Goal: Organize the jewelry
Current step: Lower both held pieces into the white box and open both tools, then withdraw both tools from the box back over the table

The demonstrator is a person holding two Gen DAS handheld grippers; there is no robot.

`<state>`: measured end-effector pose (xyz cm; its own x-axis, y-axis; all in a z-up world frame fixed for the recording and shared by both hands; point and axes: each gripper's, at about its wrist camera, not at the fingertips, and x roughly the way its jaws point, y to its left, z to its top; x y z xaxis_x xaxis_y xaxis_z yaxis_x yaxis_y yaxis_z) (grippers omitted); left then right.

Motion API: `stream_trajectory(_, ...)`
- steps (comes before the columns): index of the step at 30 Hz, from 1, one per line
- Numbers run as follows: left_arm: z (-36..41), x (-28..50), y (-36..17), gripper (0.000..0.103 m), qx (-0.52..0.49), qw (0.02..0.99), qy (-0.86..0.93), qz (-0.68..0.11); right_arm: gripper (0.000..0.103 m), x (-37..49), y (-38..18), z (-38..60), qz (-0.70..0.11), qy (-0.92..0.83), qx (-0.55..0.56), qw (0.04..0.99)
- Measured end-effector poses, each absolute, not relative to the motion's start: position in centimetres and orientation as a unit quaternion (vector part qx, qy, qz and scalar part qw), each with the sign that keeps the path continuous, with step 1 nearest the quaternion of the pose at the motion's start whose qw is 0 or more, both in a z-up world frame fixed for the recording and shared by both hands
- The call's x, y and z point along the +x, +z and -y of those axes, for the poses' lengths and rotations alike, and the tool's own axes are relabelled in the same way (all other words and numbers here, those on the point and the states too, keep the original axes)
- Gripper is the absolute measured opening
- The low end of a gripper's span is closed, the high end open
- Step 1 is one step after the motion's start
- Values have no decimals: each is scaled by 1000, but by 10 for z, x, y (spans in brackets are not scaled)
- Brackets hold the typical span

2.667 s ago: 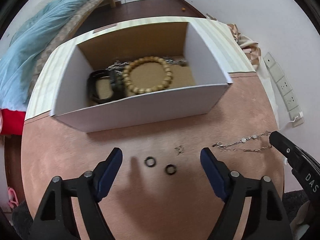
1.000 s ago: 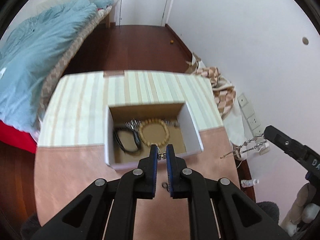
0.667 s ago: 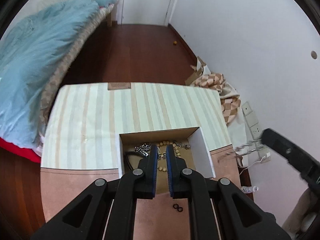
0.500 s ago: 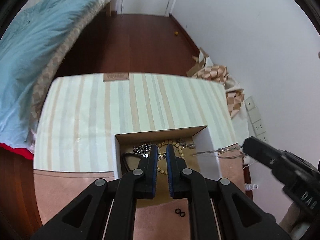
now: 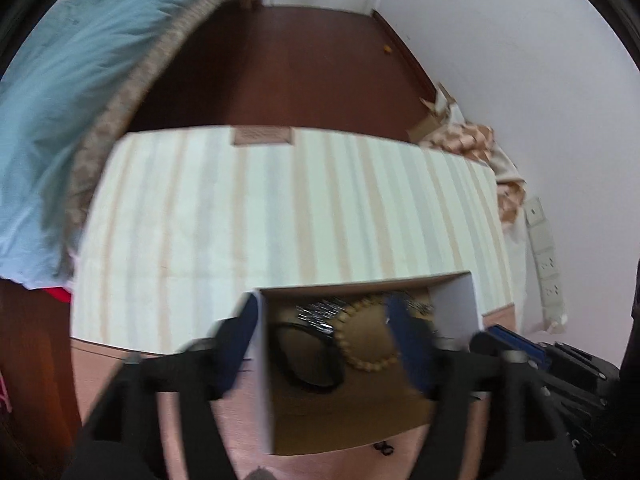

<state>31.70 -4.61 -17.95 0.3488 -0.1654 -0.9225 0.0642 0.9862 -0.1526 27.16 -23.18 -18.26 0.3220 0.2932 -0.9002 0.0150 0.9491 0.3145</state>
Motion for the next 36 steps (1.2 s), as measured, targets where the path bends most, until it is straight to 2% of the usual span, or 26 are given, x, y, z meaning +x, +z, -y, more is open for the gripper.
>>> stream_trajectory(1,42,316,-178,72,-44,823,-64,-563,48,270,-181,232,-575,84,130,803)
stream_trajectory(6,26,300,-171,72,-31,833,-33,-552,51,262,-173,227,-571,77,109,810)
stream_trajectory(7,24,297,-171,74,-25,834,-27,-550,58,260,-172,226,-570,69,95,813)
stream_trajectory(8,22,291,-171,81,-17,836,-17,-548,63,256,-171,224,-569,60,78,817)
stream_trajectory(9,21,287,-170,89,-12,838,-11,-546,75,255,-171,222,-568,54,69,818)
stream_trajectory(10,20,282,-171,92,-7,839,-6,-544,83,252,-171,221,-568,44,55,820)
stream_trajectory(15,17,258,-176,102,13,844,15,-536,100,239,-176,214,-569,4,-2,822)
stream_trajectory(25,18,227,-177,103,14,845,21,-533,100,217,-176,214,-561,-20,-15,828)
stream_trajectory(36,20,183,-142,103,30,867,34,-496,100,178,-140,210,-524,-22,-18,851)
